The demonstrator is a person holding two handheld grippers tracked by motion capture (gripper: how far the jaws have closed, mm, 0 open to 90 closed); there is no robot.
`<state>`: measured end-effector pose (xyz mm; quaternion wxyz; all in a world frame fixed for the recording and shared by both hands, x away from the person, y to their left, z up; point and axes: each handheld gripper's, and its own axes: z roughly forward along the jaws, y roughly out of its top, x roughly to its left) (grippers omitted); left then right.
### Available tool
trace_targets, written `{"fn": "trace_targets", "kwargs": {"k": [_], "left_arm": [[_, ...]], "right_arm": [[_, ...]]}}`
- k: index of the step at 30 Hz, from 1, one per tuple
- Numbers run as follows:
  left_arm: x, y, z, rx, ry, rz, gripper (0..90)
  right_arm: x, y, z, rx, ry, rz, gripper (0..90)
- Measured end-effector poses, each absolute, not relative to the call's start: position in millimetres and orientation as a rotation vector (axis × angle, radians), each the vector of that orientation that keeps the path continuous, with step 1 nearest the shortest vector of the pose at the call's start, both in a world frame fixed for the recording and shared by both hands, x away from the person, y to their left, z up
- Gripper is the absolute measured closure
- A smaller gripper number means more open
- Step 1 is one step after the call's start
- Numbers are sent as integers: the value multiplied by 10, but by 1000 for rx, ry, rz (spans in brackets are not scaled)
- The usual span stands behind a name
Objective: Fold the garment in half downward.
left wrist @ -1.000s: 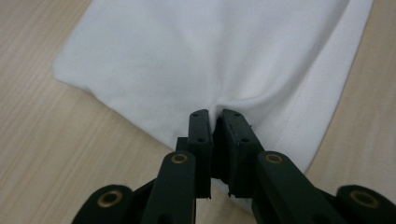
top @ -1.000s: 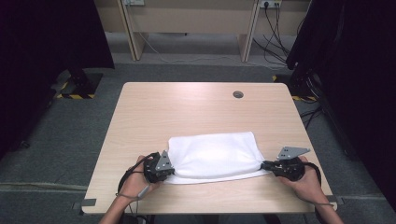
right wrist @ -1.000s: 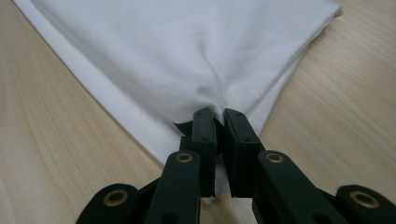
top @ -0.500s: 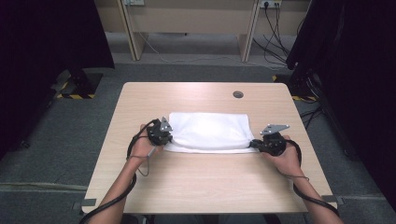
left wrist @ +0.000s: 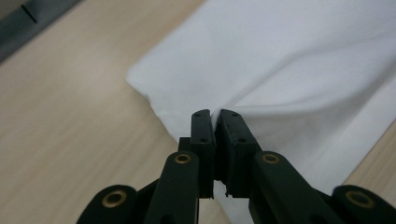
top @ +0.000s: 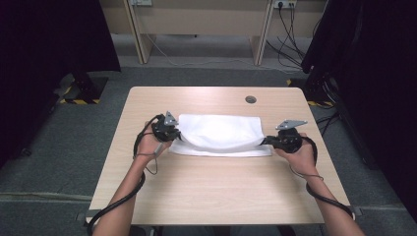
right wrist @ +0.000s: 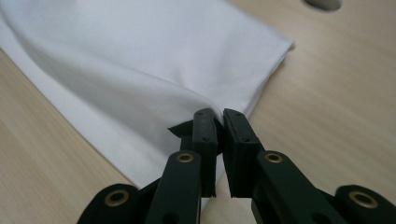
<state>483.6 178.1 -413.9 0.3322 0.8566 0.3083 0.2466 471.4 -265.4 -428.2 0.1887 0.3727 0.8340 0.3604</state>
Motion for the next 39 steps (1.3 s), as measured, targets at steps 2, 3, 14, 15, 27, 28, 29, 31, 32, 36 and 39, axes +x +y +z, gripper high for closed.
{"fn": "trace_targets", "kwargs": {"k": [2,3,14,15,27,28,29,31,32,36,39], "left_arm": [[4782,1802,-3981,2211,780,684,843],[4752,1815,-3918,2201,770,702,843],[4450,1701,-4284,2345,667,663,840],[4424,1701,-4335,2355,664,651,840],[4360,1754,-4589,2405,657,601,817],[4367,1759,-4588,2397,660,599,808],[4374,1766,-4584,2391,664,599,794],[4381,1776,-4574,2379,666,606,755],[4382,1781,-4564,2372,666,613,727],[4376,1794,-4511,2352,660,606,578],[4339,1781,-4361,2308,638,614,530]], "right_arm": [[4672,-2680,-4148,1024,2307,1042,845],[4641,-2695,-4094,1012,2289,1055,845],[4305,-2704,-4396,922,2389,967,841],[4279,-2697,-4444,913,2398,953,840],[4160,-2662,-4609,854,2450,892,821],[4158,-2658,-4611,850,2456,889,814],[4157,-2659,-4611,848,2458,886,801],[4160,-2670,-4593,858,2458,899,771],[4161,-2679,-4572,858,2449,904,746],[4158,-2692,-4431,862,2422,960,675],[4150,-2667,-4318,879,2381,1023,641]]}}
